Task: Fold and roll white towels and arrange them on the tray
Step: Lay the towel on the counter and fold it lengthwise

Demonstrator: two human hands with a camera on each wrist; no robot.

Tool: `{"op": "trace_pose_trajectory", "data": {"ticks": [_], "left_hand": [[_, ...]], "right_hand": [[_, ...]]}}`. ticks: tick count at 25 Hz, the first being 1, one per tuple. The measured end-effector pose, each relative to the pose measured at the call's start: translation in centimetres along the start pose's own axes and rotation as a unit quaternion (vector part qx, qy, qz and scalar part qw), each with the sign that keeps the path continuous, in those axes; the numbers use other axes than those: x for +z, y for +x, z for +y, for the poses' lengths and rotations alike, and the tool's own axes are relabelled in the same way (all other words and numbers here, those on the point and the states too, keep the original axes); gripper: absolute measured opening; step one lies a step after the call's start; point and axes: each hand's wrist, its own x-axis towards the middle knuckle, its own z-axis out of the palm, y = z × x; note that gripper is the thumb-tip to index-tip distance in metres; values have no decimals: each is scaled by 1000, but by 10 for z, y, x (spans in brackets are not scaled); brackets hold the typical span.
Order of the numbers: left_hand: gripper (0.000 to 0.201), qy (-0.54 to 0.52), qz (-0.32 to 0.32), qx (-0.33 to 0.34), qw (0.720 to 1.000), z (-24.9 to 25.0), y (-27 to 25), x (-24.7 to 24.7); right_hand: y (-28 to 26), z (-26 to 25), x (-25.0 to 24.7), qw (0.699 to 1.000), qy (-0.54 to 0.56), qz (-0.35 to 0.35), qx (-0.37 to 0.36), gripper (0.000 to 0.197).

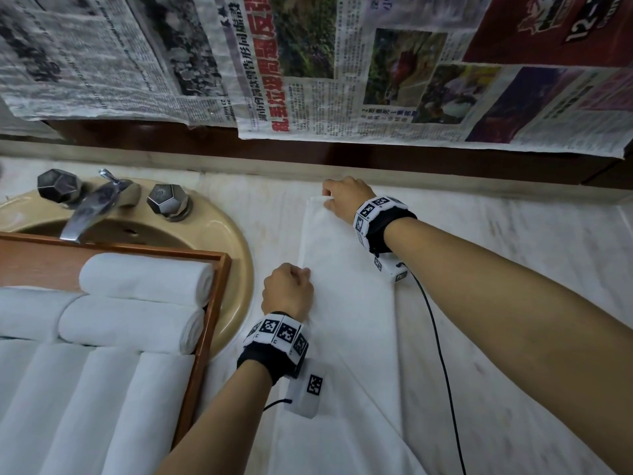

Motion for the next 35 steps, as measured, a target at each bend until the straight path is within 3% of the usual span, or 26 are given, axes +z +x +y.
{"op": "trace_pose_trajectory", "data": {"ticks": [9,13,15,17,19,22,26,27,29,30,33,34,35], "left_hand": [[24,53,3,-14,999,-3,5,0],[21,44,-5,-33,998,-1,9,2],[20,38,-12,-37,999,-2,12,2],[20,41,-20,-42,998,-1,15,1],[23,51,-29,-47,997,1,17,0],[26,58,-35,-58,996,4,19,-1],[28,62,-31,-64,996,8,20,-1],[27,63,-27,-65,996,8,21,-2],[26,66,-21,-69,995,8,22,0],[26,62,-19,-72,995,7,22,1],[28,63,-24,-71,995,7,22,0],[28,61,-21,-71,995,8,21,-1],[28,63,-17,-67,996,10,18,-1]], "right_hand": [[3,-7,15,998,-63,13,-9,21],[-13,-9,20,996,-93,7,6,38],[-43,-4,30,995,-77,16,-67,52],[-77,4,37,969,-86,-62,-224,59],[-77,19,37,941,-140,-133,-278,62],[-52,27,29,980,-111,-109,-121,67],[-61,19,40,962,-122,-121,-214,71],[-57,28,39,969,-114,-128,-176,70],[-57,44,29,991,-84,-98,-33,73],[-61,49,27,993,-87,-74,-32,74],[-87,52,35,964,-122,-101,-213,71],[-90,56,35,963,-119,-125,-209,70],[-89,64,36,975,-100,-134,-145,69]]}}
